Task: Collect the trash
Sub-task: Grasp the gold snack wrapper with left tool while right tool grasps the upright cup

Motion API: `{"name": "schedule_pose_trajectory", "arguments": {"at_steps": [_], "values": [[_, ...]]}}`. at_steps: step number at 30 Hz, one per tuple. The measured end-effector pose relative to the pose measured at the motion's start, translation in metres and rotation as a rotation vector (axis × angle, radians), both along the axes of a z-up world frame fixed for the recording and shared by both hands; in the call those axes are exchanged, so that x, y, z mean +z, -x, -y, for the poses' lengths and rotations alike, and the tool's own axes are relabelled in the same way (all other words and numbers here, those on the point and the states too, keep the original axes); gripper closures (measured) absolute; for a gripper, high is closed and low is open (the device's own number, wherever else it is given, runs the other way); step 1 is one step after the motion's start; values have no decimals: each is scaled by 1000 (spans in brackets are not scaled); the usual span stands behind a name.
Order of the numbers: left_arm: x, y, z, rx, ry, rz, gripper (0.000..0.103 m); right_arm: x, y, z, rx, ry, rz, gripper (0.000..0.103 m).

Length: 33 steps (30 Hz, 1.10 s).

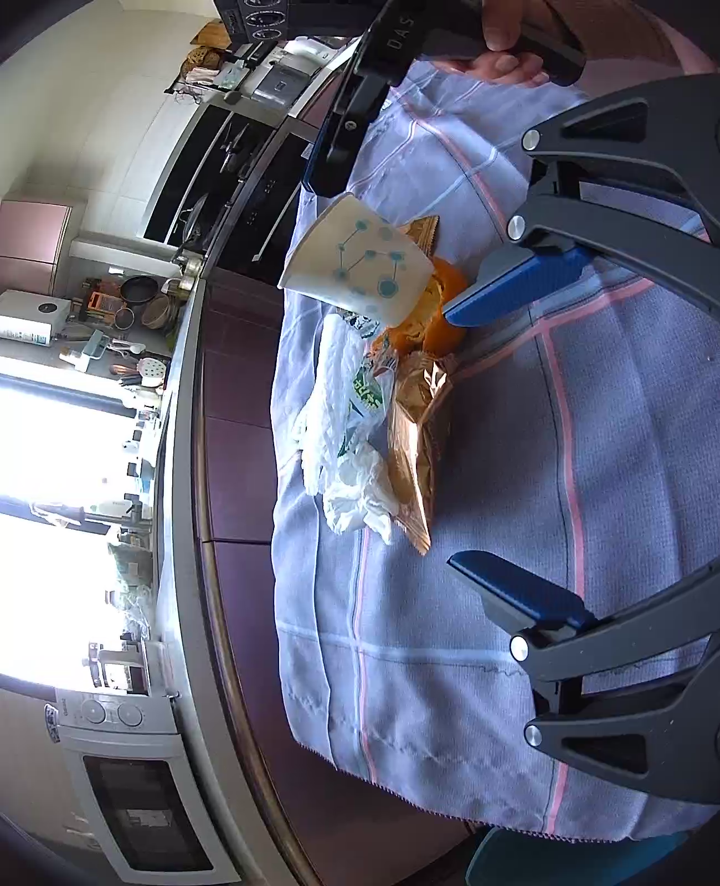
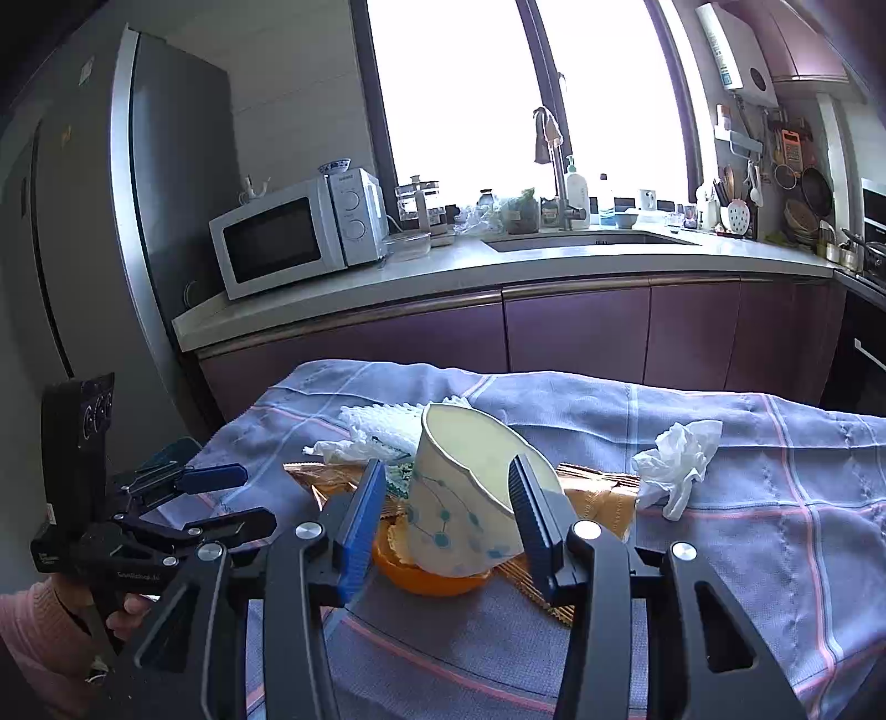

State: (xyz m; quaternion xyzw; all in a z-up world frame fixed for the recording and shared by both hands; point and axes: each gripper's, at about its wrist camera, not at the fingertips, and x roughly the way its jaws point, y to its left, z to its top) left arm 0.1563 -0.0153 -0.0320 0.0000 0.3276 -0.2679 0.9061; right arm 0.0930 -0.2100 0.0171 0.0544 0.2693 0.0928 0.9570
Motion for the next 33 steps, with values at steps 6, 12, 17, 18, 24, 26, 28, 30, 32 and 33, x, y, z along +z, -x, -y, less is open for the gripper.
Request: {"name": "schedule_pose_trajectory", "arguments": {"at_steps": [6, 12, 17, 18, 24, 26, 28, 30, 32, 33], "values": [[-9, -12, 21, -22, -12, -52, 21, -9, -8, 0, 21, 27, -26, 60], [-18, -24, 31, -34, 5, -119, 25, -14, -6, 0, 41, 36, -36, 80], [-19, -39, 26, -21, 83, -186, 30, -16, -3, 4, 46, 22, -44, 88], [-19, -42, 24, -17, 98, -198, 32, -17, -2, 4, 46, 21, -43, 89], [-30, -55, 24, 8, 107, -269, 64, -18, -1, 7, 50, 11, -46, 90], [-34, -57, 24, 10, 115, -288, 80, -19, 0, 7, 52, 10, -47, 90], [-36, -58, 24, 7, 124, -292, 83, -19, 1, 6, 56, 10, -50, 92], [-35, -57, 23, 5, 129, -280, 84, -19, 1, 6, 58, 10, -52, 94], [-31, -55, 24, 3, 126, -263, 86, -18, 2, 4, 64, 8, -52, 97], [-29, -52, 25, 1, 121, -252, 86, -18, 2, 4, 68, 7, -51, 100]]}}
